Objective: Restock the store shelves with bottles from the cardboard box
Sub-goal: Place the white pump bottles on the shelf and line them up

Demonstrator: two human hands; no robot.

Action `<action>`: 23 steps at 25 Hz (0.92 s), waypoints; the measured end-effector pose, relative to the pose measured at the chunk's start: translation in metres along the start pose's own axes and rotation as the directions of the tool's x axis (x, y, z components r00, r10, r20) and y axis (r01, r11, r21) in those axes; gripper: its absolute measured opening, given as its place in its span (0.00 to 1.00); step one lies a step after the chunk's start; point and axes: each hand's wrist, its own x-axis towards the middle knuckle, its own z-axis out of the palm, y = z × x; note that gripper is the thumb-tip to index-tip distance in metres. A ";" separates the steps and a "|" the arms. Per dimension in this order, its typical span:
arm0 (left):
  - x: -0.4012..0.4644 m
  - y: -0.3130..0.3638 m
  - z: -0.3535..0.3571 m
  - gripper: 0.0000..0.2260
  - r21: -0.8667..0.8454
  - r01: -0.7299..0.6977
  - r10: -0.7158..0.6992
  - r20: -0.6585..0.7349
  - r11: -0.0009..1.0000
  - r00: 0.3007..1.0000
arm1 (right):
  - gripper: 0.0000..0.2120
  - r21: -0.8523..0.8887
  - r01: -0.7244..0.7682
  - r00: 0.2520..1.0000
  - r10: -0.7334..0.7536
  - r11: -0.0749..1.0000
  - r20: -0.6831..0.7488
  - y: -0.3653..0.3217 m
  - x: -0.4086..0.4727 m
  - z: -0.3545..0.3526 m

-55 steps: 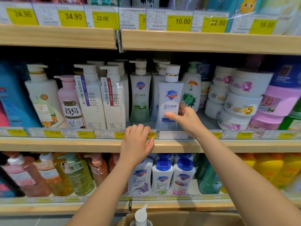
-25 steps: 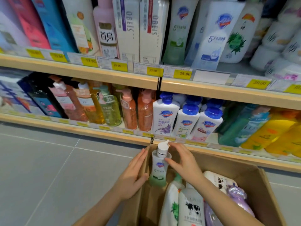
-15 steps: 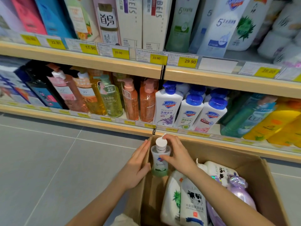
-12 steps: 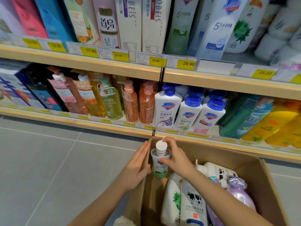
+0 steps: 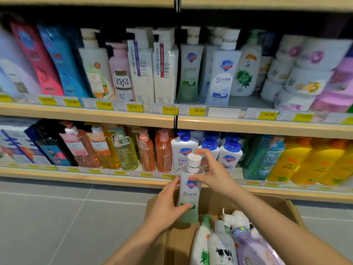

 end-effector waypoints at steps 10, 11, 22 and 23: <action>0.064 0.120 -0.014 0.41 0.156 0.032 0.041 -0.444 0.987 0.895 | 0.28 -0.124 0.188 0.938 -0.215 0.974 -0.272 -0.116 0.036 -0.072; 0.072 0.126 -0.020 0.41 0.169 0.014 0.067 -0.462 0.986 0.884 | 0.28 -0.102 0.214 0.928 -0.235 0.972 -0.288 -0.120 0.038 -0.079; 0.163 0.195 -0.088 0.33 0.166 -0.141 0.216 -0.657 0.976 0.722 | 0.09 -0.323 0.130 0.814 -0.286 0.938 -0.505 -0.029 0.060 -0.158; 0.167 0.196 -0.089 0.33 0.175 -0.150 0.229 -0.659 0.973 0.716 | 0.09 -0.355 0.119 0.821 -0.293 0.927 -0.490 -0.024 0.064 -0.159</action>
